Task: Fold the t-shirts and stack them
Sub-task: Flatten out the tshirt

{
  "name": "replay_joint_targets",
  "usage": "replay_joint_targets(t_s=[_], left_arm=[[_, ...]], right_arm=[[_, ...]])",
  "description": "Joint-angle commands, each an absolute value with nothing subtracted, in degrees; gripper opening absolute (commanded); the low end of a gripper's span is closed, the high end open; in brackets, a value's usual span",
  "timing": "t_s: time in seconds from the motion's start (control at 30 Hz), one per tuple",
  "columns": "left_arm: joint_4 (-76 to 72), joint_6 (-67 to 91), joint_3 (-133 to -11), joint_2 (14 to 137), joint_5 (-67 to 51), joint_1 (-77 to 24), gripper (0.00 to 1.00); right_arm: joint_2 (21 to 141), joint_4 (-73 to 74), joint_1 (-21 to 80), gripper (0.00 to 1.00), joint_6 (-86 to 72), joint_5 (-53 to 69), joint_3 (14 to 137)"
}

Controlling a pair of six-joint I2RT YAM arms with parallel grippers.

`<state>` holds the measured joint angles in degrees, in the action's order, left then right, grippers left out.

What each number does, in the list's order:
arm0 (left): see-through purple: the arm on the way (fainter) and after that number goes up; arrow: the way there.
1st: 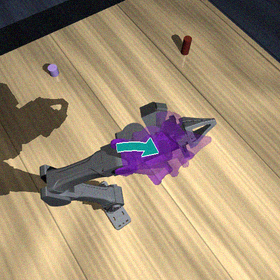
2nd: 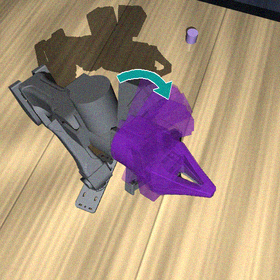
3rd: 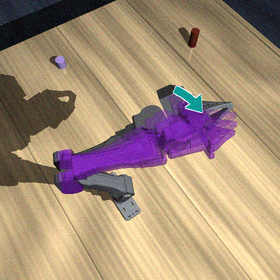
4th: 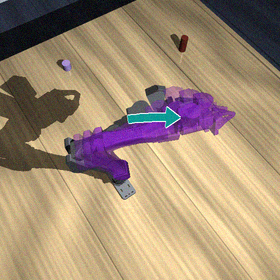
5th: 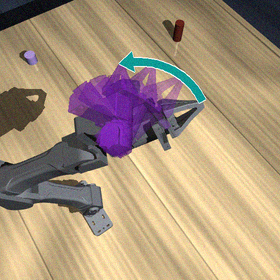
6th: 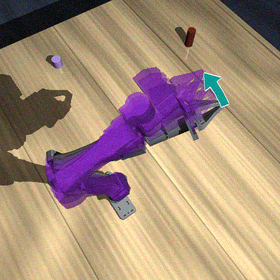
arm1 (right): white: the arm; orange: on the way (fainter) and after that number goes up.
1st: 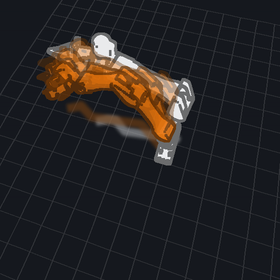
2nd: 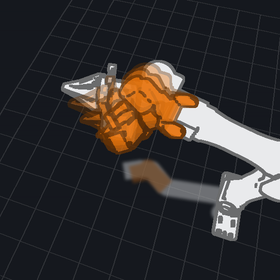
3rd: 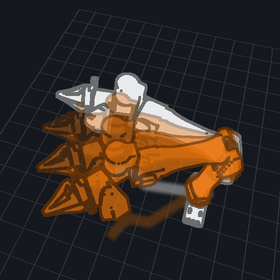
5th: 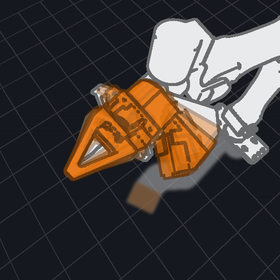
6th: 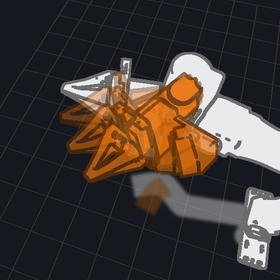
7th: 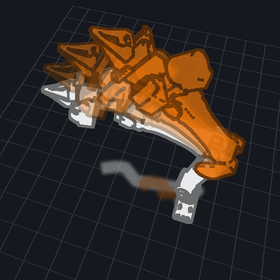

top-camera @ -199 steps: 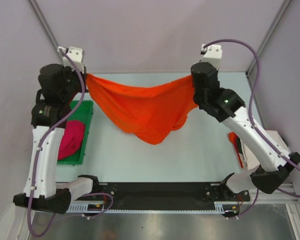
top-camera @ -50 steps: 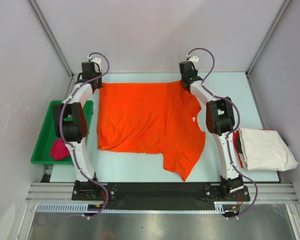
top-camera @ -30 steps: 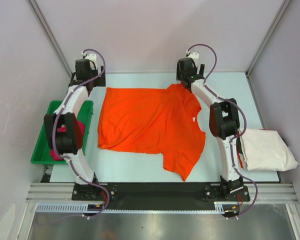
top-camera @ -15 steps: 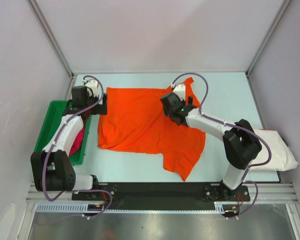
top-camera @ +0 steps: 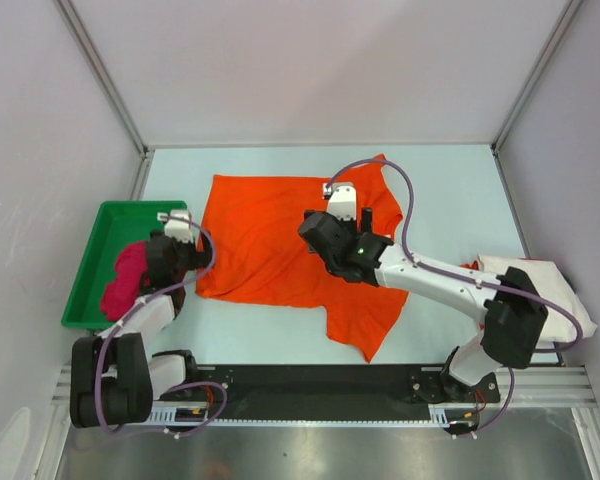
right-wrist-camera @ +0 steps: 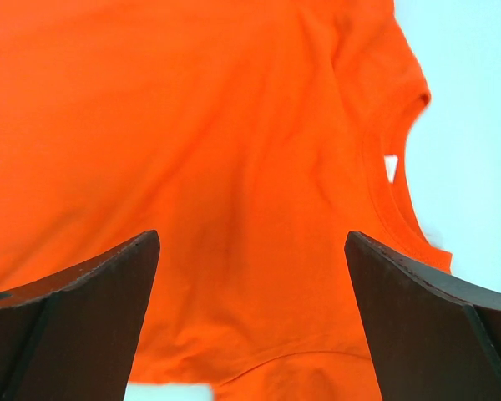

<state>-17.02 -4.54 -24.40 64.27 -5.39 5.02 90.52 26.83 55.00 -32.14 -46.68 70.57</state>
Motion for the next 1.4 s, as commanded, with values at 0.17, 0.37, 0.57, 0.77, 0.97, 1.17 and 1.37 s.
replay_joint_targets(t_s=[0.17,0.37,0.57,0.77,0.97,1.17,1.37], left_arm=[[-49.6,-0.4,-13.3,64.8,-7.6,5.6,1.00],[-62.7,1.9,-12.0,73.6,-9.8,5.0,1.00],[-65.4,-3.7,-9.8,75.1,-4.8,-1.3,0.99],[-70.8,-4.0,-8.1,76.2,-6.5,-1.4,1.00],[-70.3,-3.9,-8.2,76.5,-6.4,-1.4,1.00],[-70.5,-4.0,-8.1,76.4,-6.4,-1.4,1.00],[-70.5,-3.9,-8.2,76.4,-6.4,-1.4,1.00]], right_arm=[[82.8,34.4,61.9,1.00,-31.5,-58.8,79.1],[79.5,38.8,61.9,1.00,-34.6,-61.5,79.5],[77.2,43.5,62.0,1.00,-35.5,-64.2,80.0],[75.4,43.4,61.3,1.00,-34.8,-64.1,77.8],[74.4,33.7,57.2,1.00,-25.0,-60.2,75.1],[68.6,23.8,46.4,1.00,-18.9,-52.2,70.2],[63.3,7.7,44.6,1.00,-15.8,-49.1,58.9]])
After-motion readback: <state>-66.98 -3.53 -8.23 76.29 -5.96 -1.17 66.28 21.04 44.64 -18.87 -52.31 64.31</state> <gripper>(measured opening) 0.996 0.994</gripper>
